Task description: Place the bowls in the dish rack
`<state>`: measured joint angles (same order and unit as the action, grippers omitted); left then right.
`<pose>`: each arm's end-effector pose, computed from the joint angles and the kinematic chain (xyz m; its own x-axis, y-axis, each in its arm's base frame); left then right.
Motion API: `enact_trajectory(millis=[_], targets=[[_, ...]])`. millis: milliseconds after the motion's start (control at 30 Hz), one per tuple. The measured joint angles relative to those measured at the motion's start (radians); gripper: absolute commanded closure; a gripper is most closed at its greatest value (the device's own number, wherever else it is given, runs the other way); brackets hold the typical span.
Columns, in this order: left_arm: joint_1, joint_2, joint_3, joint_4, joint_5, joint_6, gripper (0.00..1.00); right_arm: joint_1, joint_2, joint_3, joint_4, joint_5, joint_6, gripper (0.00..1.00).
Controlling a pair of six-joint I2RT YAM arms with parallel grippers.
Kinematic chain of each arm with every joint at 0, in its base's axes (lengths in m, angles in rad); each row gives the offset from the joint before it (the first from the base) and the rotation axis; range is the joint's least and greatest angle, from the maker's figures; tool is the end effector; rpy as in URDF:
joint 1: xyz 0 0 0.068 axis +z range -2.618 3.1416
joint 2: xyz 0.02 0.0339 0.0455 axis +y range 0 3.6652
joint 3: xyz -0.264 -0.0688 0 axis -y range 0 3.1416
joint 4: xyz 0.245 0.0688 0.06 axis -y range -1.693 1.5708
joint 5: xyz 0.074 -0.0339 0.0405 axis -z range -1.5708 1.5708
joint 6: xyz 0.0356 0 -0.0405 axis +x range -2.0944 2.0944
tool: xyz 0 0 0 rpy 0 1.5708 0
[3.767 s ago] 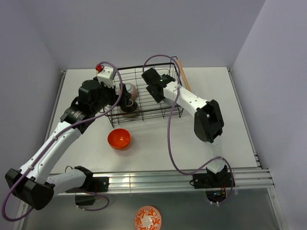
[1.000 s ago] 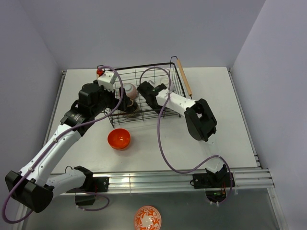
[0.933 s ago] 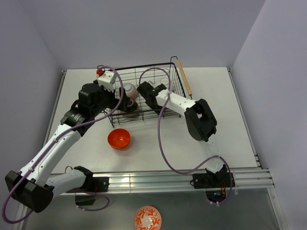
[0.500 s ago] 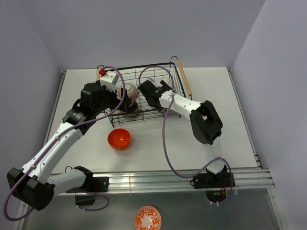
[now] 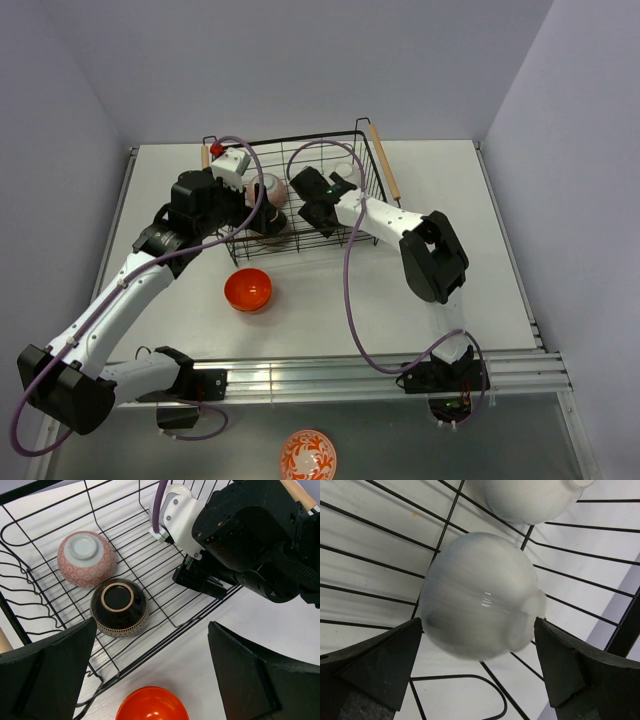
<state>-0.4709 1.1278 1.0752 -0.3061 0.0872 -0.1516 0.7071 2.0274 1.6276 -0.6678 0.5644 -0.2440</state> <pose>0.2278 -0.1194 0.3606 -0.3885 0.0290 -0.9210 0.4714 0.8651 -0.1716 0.3436 0.2685 0.2192 -0.5611 -0.7479 -0.3547 -0.5032 0.6484 -0.5712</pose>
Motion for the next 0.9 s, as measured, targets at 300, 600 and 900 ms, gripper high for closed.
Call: enact_trajectory(millis=[300, 600, 900], targets=[[0.001, 0.012, 0.019, -0.014, 0.024, 0.0, 0.01, -0.055, 0.0, 0.03, -0.053, -0.123, 0.037, 0.0], [0.001, 0.016, 0.019, -0.017, 0.041, -0.001, 0.03, -0.09, -0.006, 0.054, -0.092, -0.216, 0.075, 0.0], [0.001, 0.016, 0.021, -0.018, 0.078, -0.009, 0.09, -0.09, -0.106, 0.186, -0.113, -0.409, 0.132, 0.16]])
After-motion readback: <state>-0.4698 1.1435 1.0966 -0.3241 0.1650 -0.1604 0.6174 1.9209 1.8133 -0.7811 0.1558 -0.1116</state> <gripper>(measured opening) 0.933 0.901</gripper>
